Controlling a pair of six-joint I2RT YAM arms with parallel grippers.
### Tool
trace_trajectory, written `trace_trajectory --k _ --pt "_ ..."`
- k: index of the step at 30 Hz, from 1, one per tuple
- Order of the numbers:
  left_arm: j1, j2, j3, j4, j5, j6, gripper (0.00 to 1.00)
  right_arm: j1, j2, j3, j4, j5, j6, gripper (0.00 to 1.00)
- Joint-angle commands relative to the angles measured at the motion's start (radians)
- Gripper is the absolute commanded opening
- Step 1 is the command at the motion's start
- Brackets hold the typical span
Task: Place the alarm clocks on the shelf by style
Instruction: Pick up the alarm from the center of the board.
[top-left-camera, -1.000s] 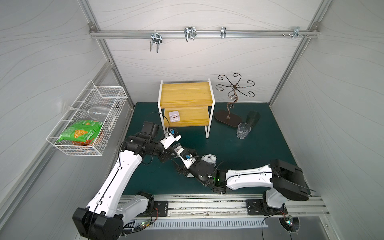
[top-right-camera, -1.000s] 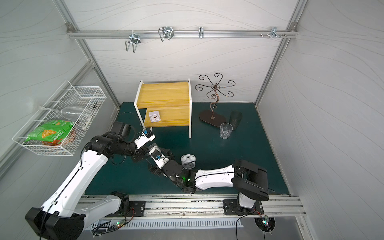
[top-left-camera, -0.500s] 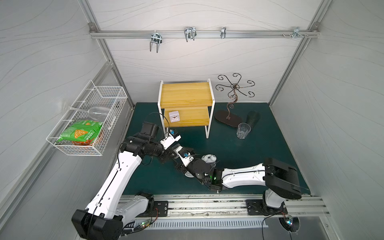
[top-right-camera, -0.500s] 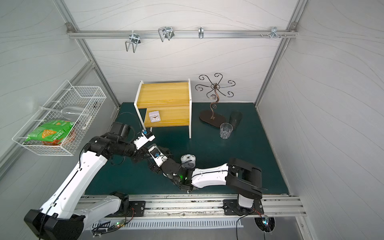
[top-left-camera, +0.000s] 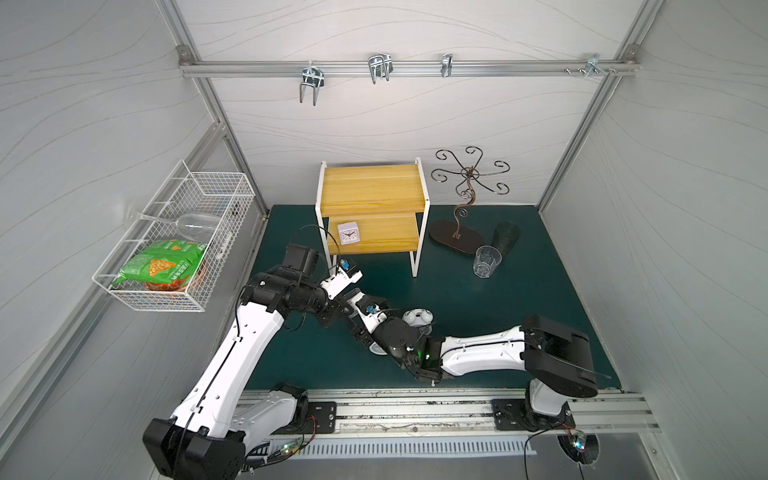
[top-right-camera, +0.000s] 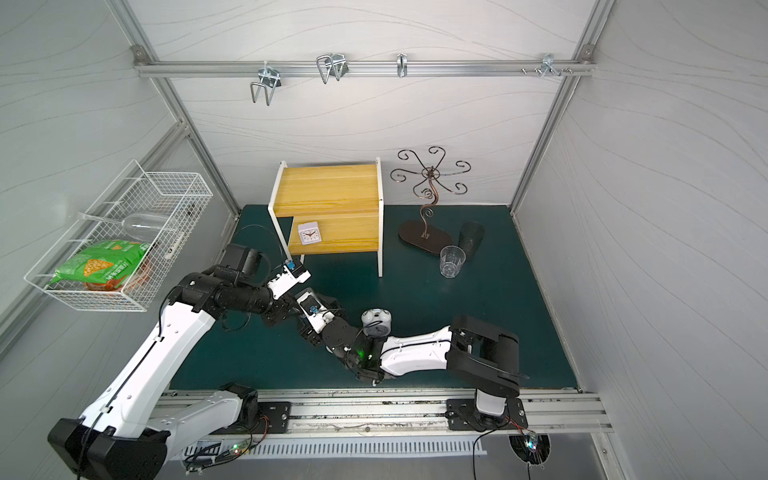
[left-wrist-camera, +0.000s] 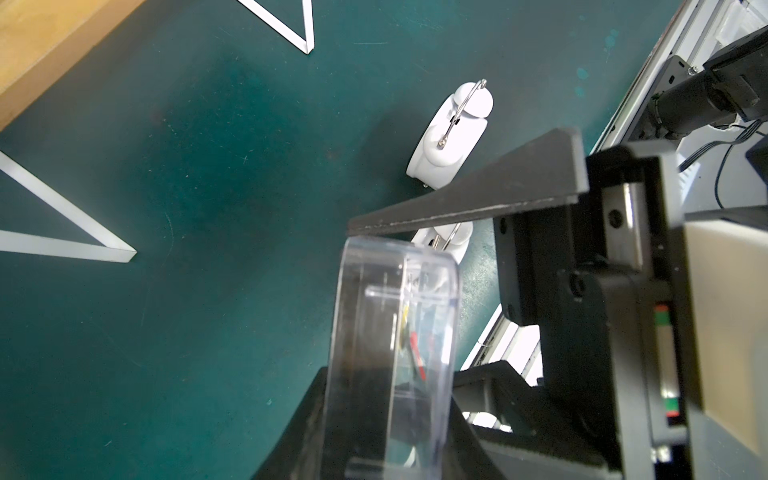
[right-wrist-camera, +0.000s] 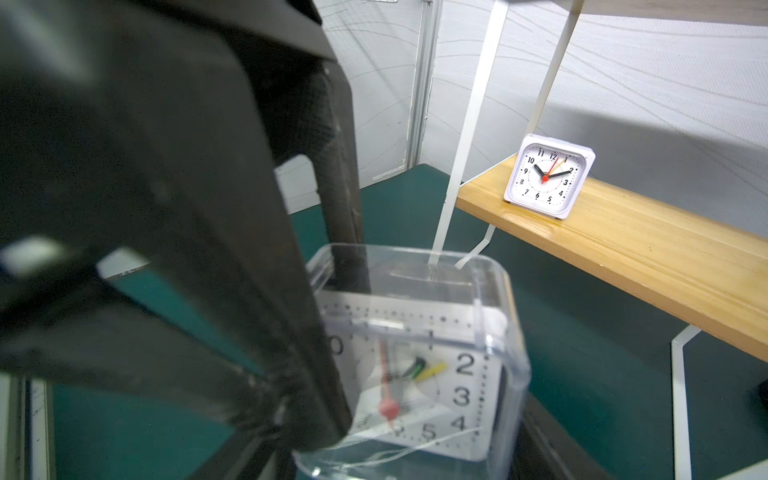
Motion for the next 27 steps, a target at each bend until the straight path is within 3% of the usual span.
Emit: trace_trajectory --k 1,5,15,27 --pt "-0.004 -0.006 0.025 0.03 -0.01 0.007 0.27 -0.001 0.012 0.018 0.04 0.002 0.002 0.71" --pt "-0.006 -0.006 0.019 0.033 -0.022 0.013 0.3 -0.002 0.012 0.018 0.041 -0.001 0.001 0.68" --pt "-0.007 -0.022 0.024 0.037 -0.021 0.013 0.52 -0.007 0.013 0.006 0.054 -0.004 0.008 0.56" --pt "-0.007 -0.016 0.072 0.009 0.026 -0.008 0.54 -0.009 0.02 -0.003 0.062 0.004 0.007 0.55"
